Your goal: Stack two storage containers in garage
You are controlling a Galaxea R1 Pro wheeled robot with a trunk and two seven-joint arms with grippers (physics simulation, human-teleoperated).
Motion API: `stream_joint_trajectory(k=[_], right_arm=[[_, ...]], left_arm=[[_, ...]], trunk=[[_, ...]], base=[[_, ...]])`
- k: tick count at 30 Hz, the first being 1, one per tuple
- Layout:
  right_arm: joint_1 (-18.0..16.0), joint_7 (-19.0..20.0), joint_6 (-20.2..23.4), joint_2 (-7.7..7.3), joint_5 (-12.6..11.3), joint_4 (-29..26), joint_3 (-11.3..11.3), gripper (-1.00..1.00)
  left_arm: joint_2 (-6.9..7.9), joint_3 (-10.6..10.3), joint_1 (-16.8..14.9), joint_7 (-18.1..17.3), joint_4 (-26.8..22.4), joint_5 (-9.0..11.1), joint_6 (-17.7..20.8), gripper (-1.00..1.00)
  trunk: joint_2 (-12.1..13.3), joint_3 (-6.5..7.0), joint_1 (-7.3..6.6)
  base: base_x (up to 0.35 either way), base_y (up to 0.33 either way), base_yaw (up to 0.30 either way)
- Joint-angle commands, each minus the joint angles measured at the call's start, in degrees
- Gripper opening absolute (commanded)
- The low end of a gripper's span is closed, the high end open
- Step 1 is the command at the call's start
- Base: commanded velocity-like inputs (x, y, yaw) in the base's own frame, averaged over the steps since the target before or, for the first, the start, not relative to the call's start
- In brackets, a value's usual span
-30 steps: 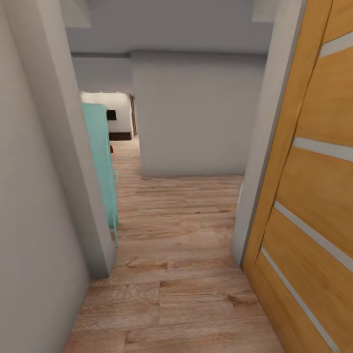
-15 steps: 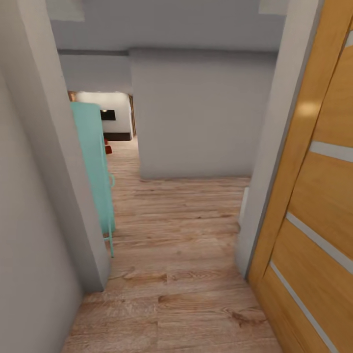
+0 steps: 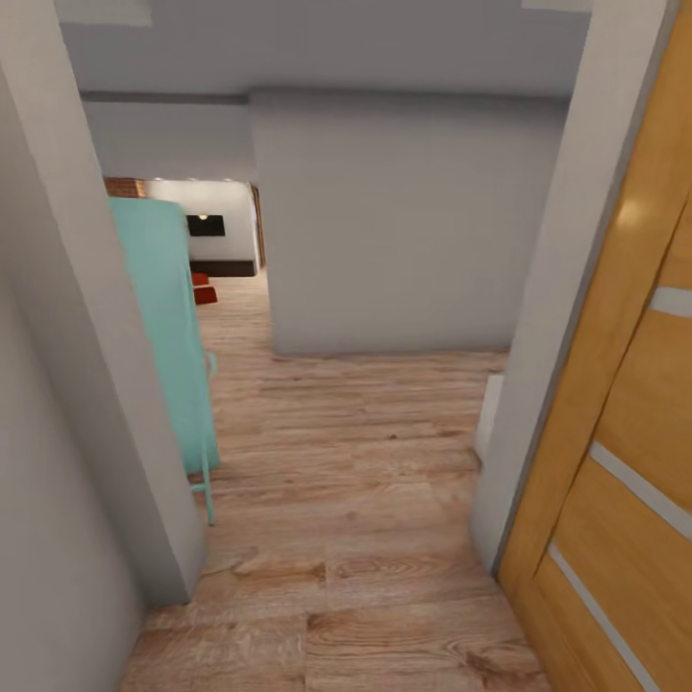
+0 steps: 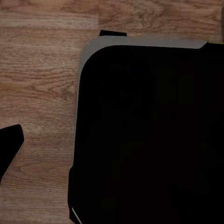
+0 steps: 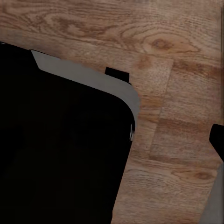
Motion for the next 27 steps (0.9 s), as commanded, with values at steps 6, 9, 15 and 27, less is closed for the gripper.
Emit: stream_joint_trajectory(k=[6, 9, 15, 27], right_arm=[[0.0, 0.1, -0.3, 0.01, -0.6, 0.1, 0.5, 1.00], [0.0, 0.1, -0.3, 0.01, -0.6, 0.1, 0.5, 1.00], [0.0, 0.1, -0.3, 0.01, -0.6, 0.1, 0.5, 1.00], [0.0, 0.1, -0.3, 0.01, -0.6, 0.1, 0.5, 1.00]], left_arm=[[0.02, 0.0, 0.0, 0.0, 0.0, 0.5, -0.1, 1.00], [0.05, 0.0, 0.0, 0.0, 0.0, 0.5, -0.1, 1.00], [0.07, 0.0, 0.0, 0.0, 0.0, 0.5, -0.1, 1.00], [0.08, 0.0, 0.0, 0.0, 0.0, 0.5, -0.1, 1.00]], trunk=[[0.0, -0.05, 0.03], [0.0, -0.05, 0.03], [0.0, -0.05, 0.03], [0.0, -0.05, 0.03]], base=[[0.321, 0.000, 0.000], [0.321, 0.000, 0.000], [0.321, 0.000, 0.000], [0.321, 0.000, 0.000]])
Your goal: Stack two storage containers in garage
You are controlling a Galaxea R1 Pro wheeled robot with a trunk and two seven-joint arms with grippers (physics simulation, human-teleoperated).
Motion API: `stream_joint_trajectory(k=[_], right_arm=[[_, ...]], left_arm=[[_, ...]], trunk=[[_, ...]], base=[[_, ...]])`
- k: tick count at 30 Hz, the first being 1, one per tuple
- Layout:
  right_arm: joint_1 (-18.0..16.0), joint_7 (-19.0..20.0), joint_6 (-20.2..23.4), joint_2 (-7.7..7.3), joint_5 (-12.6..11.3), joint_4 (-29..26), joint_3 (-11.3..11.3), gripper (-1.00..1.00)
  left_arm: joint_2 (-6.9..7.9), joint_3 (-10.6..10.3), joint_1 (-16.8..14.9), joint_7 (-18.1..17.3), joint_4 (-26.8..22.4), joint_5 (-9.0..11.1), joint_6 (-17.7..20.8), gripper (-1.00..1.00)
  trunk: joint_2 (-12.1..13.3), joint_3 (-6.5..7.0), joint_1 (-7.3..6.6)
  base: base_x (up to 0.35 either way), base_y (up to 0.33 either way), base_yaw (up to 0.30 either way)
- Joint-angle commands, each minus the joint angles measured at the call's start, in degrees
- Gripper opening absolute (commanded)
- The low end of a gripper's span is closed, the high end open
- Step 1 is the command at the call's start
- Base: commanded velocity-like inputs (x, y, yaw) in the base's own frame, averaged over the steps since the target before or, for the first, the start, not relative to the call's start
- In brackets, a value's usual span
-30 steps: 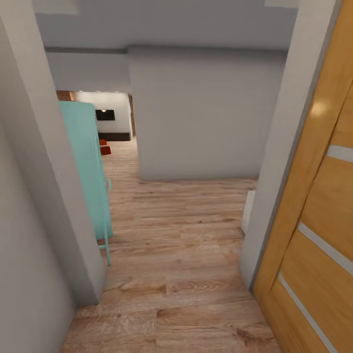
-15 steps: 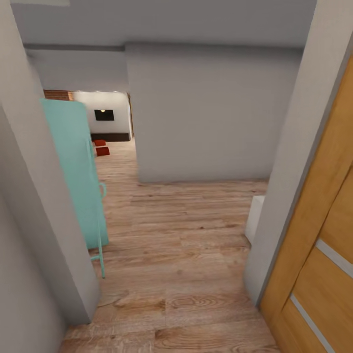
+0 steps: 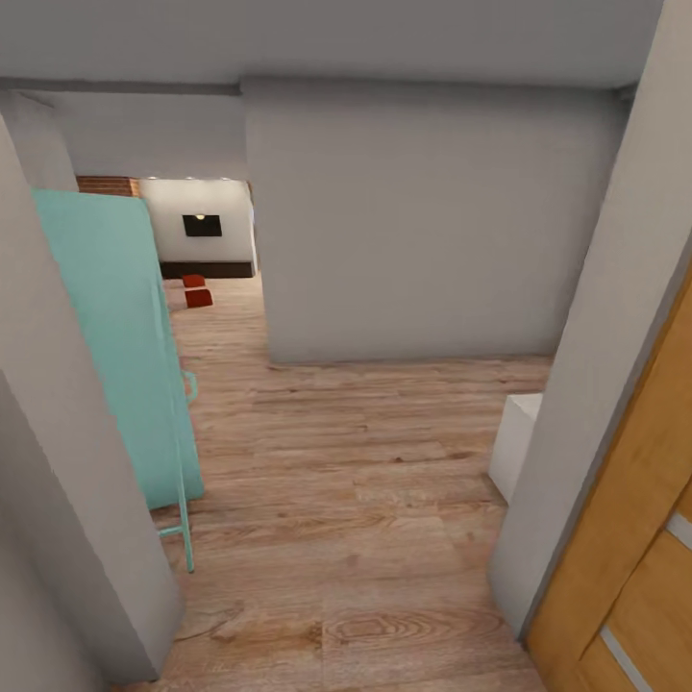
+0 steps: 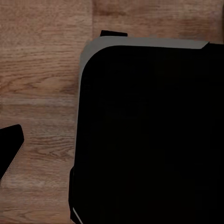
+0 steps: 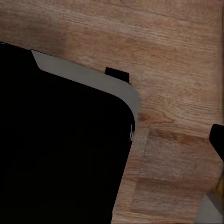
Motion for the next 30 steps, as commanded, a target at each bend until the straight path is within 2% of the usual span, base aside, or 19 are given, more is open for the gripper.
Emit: stream_joint_trajectory(k=[1, 30], right_arm=[[0.0, 0.2, -0.3, 0.01, -0.6, 0.1, 0.5, 1.00], [0.0, 0.4, -0.3, 0.01, -0.6, 0.1, 0.4, 1.00]], left_arm=[[0.00, 0.0, 0.0, 0.0, 0.0, 0.5, -0.1, 1.00], [0.00, 0.0, 0.0, 0.0, 0.0, 0.5, -0.1, 1.00]], trunk=[[0.0, -0.05, 0.03], [0.0, -0.05, 0.03]], base=[[0.321, 0.000, 0.000], [0.321, 0.000, 0.000]])
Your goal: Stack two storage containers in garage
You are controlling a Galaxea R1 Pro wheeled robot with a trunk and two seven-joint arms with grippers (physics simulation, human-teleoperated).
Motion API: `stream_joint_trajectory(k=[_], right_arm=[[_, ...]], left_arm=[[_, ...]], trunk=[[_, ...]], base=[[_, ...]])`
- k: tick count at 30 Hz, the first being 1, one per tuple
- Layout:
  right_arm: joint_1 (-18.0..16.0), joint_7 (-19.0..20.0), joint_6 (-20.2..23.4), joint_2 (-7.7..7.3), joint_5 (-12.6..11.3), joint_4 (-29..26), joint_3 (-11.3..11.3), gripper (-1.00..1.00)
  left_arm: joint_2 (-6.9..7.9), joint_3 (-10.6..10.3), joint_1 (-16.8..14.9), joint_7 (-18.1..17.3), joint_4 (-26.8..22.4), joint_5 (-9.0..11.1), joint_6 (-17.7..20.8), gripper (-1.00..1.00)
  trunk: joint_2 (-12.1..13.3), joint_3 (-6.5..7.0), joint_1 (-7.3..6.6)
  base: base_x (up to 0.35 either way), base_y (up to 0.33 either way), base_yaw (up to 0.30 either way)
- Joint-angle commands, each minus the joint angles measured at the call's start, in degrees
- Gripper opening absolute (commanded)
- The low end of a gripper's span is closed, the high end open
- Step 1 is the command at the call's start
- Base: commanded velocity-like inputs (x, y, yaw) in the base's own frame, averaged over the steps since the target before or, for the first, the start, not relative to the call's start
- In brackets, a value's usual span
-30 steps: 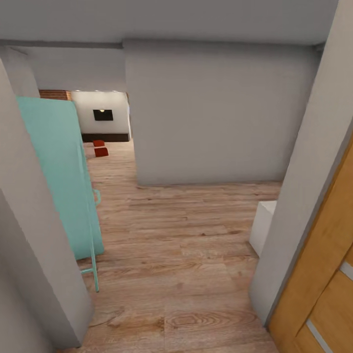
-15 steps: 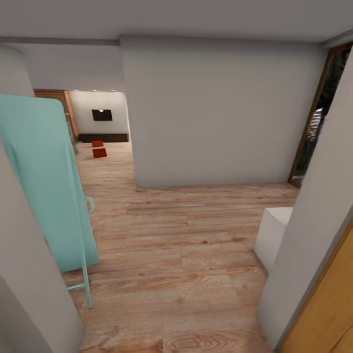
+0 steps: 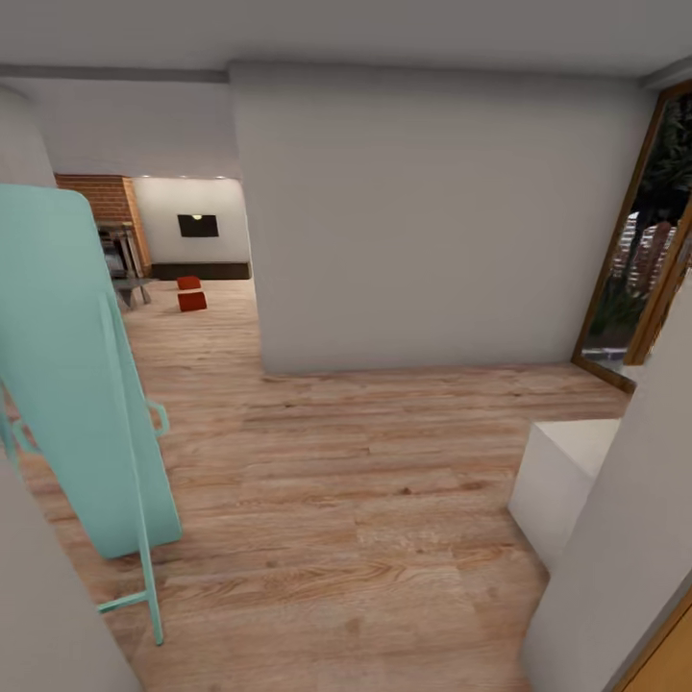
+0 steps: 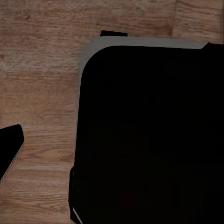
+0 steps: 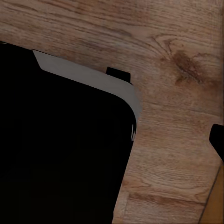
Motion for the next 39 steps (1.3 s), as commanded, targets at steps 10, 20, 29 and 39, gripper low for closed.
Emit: stream_joint_trajectory(k=[10, 20, 29, 39], right_arm=[[0.0, 0.0, -0.2, 0.01, -0.5, 0.1, 0.5, 1.00], [0.0, 0.0, 0.0, -0.06, -0.5, 0.1, 0.6, 1.00], [0.0, 0.1, 0.1, 0.00, -0.6, 0.1, 0.5, 1.00], [0.0, 0.2, -0.1, 0.01, -0.6, 0.1, 0.5, 1.00]], left_arm=[[-0.01, 0.0, 0.0, 0.0, 0.0, 0.5, -0.1, 1.00], [-0.01, 0.0, 0.0, 0.0, 0.0, 0.5, -0.1, 1.00], [-0.01, 0.0, 0.0, 0.0, 0.0, 0.5, -0.1, 1.00], [-0.01, 0.0, 0.0, 0.0, 0.0, 0.5, -0.1, 1.00]], trunk=[[0.0, -0.05, 0.03], [0.0, -0.05, 0.03], [0.0, -0.05, 0.03], [0.0, -0.05, 0.03]], base=[[0.321, 0.000, 0.000], [0.321, 0.000, 0.000], [0.321, 0.000, 0.000], [0.321, 0.000, 0.000]])
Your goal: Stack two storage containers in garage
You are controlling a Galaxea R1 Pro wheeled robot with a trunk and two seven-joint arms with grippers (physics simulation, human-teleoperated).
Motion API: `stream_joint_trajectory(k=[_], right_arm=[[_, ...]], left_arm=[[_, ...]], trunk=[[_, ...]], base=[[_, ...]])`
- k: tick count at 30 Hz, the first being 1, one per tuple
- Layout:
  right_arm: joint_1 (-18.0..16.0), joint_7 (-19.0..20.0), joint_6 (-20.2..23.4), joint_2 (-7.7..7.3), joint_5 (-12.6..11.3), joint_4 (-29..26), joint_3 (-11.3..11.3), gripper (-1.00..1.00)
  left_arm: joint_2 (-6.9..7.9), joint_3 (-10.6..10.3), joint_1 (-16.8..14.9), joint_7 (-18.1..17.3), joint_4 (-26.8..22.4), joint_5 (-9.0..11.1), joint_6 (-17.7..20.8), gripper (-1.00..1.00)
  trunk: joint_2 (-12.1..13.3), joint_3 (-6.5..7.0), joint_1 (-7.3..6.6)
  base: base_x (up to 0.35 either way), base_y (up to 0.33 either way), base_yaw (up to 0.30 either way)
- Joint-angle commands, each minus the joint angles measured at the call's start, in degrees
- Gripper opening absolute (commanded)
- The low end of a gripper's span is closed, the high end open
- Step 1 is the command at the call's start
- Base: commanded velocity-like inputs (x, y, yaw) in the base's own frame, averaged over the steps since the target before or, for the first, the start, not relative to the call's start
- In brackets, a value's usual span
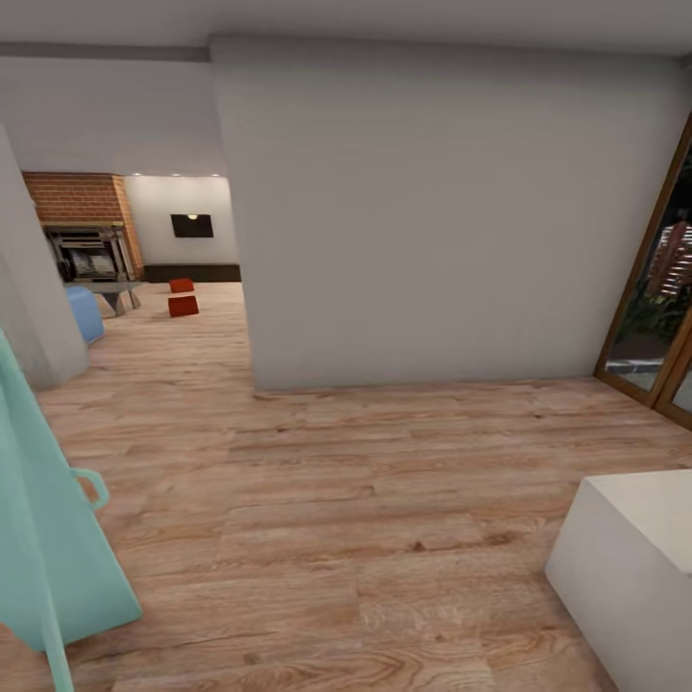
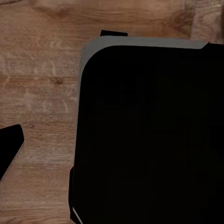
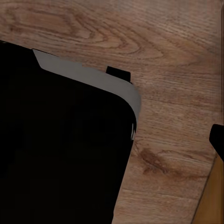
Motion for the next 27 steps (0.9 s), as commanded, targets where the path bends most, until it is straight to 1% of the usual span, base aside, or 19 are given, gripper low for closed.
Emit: stream_joint_trajectory(k=[1, 27], right_arm=[[0.0, 0.2, -0.3, 0.02, -0.6, 0.1, 0.5, 1.00], [0.0, 0.1, -0.4, 0.01, -0.6, 0.1, 0.4, 1.00]], left_arm=[[0.00, 0.0, 0.0, 0.0, 0.0, 0.5, -0.1, 1.00], [0.00, 0.0, 0.0, 0.0, 0.0, 0.5, -0.1, 1.00]], trunk=[[0.0, -0.05, 0.03], [0.0, -0.05, 0.03]], base=[[0.321, 0.000, 0.000], [0.321, 0.000, 0.000]])
